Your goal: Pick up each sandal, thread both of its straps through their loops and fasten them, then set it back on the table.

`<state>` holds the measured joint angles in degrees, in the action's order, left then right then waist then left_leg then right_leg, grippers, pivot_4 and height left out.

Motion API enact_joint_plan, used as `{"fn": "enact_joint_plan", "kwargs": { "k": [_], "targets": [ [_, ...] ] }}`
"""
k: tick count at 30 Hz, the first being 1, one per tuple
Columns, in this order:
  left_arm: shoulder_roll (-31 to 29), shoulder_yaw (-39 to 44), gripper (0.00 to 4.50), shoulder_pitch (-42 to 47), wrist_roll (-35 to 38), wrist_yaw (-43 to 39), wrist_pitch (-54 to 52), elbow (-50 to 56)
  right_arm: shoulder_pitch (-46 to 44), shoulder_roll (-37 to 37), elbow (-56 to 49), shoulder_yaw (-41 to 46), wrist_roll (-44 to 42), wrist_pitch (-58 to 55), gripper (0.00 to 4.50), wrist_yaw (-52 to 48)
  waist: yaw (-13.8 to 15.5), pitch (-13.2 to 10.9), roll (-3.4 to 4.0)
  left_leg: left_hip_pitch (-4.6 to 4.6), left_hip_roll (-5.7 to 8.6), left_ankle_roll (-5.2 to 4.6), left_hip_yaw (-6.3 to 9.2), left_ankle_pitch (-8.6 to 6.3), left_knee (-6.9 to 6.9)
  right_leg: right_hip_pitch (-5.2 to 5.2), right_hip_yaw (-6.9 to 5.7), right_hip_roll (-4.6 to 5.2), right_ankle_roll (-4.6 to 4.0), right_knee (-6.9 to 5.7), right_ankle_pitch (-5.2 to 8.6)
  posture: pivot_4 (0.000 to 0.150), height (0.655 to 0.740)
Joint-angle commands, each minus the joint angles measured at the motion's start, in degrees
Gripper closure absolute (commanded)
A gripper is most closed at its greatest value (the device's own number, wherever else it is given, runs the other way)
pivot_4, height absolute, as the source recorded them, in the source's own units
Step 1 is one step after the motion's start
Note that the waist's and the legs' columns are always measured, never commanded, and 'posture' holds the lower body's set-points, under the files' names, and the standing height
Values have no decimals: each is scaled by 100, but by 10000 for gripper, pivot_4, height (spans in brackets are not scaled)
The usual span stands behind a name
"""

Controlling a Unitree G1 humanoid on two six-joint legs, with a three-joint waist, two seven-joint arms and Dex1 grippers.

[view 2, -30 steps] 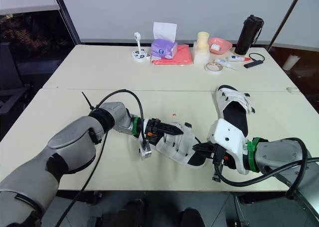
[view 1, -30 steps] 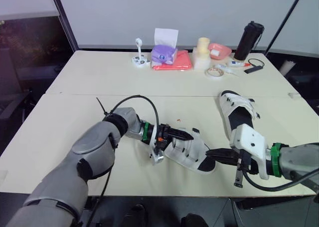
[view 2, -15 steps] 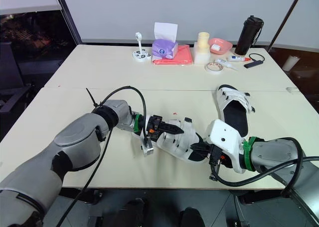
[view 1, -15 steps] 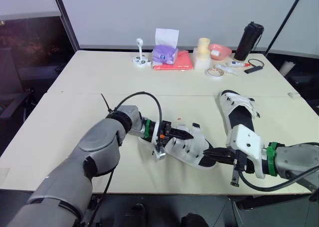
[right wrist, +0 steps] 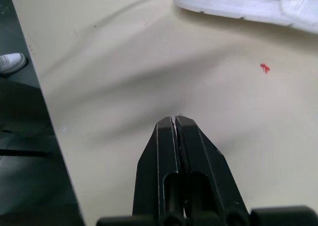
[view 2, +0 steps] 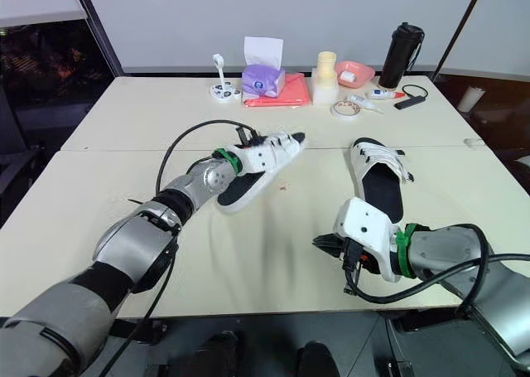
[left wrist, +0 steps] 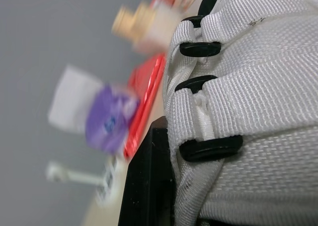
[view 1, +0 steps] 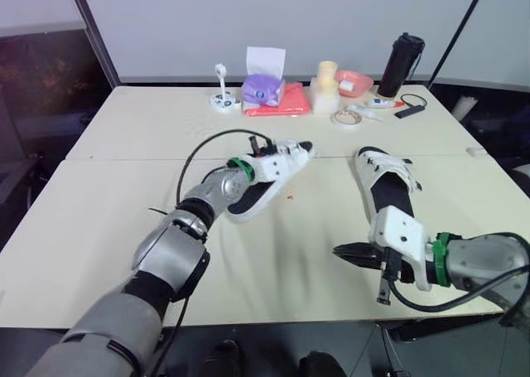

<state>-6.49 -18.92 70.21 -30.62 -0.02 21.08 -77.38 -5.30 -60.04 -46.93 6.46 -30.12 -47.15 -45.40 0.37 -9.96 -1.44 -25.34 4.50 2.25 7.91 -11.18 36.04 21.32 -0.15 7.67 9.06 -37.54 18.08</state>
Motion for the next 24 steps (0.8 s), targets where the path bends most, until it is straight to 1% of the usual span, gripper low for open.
{"fn": "enact_joint_plan", "kwargs": {
  "k": [1, 3, 6, 8, 12, 14, 17, 21, 24],
  "targets": [
    [273, 203, 44872, 30, 258, 128, -699, 136, -130, -3, -27, -67, 83, 140, 45000, 0, 29, 0, 0, 0, 2, 0, 1, 0, 3, -2, 0, 1, 0, 0, 0, 1500, 7400],
    [409, 97, 44872, 99, 101, 584, -1106, 210, -152, 19, -1, -133, 119, 160, 45000, 15, 47, 0, 0, 0, 6, 0, 4, 0, 8, -6, 0, 2, 0, 0, 0, 1500, 7400],
    [538, -163, 44872, 173, -191, 1012, -1531, 267, -153, 46, 0, -194, 156, 176, 45000, 43, 43, 0, 0, 1, 10, -1, 8, 1, 12, -11, 0, 3, 6, -2, -3, 1500, 7400],
    [571, -462, 44872, 250, -513, 1443, -1776, 286, -158, 64, -3, -222, 162, 182, 45000, 65, 43, 0, 0, 4, 11, -1, 8, 2, 13, -12, 0, 2, 6, -5, -4, 1500, 7400],
    [619, -1136, 44872, 392, -1173, 2013, -2513, 183, -158, 90, 1, -277, 192, 197, 45000, 103, 28, -1, -2, 3, 10, 0, 9, 3, 14, -4, 1, 2, 7, -16, -4, 1500, 7400],
    [646, -1288, 44872, 424, -1291, 2064, -2881, 120, -141, 93, -2, -287, 211, 205, 45000, 117, -13, -2, -2, 2, 10, 1, 7, 3, 11, 4, 3, 1, 7, -20, -4, 1500, 7400],
    [726, -1424, 44872, 467, -1366, 1889, -3380, 30, -65, 89, -19, -270, 242, 224, 45000, 130, -39, -2, -2, 0, 9, 1, 7, 3, 6, 12, 5, 0, 8, -26, -3, 1500, 7400],
    [808, -1333, 44872, 509, -1211, 1619, -3772, -16, 2, 77, -39, -245, 268, 225, 45000, 143, -26, -3, -2, -3, 10, 1, 6, 3, 7, 13, 5, 1, 9, -26, -2, 1500, 7400],
    [849, -1258, 44872, 544, -1128, 1612, -3913, -9, 25, 76, -40, -243, 288, 232, 45000, 143, -7, -3, -3, -3, 10, 1, 7, 3, 8, 13, 5, 2, 9, -26, -2, 1500, 7400]
  ]
}}
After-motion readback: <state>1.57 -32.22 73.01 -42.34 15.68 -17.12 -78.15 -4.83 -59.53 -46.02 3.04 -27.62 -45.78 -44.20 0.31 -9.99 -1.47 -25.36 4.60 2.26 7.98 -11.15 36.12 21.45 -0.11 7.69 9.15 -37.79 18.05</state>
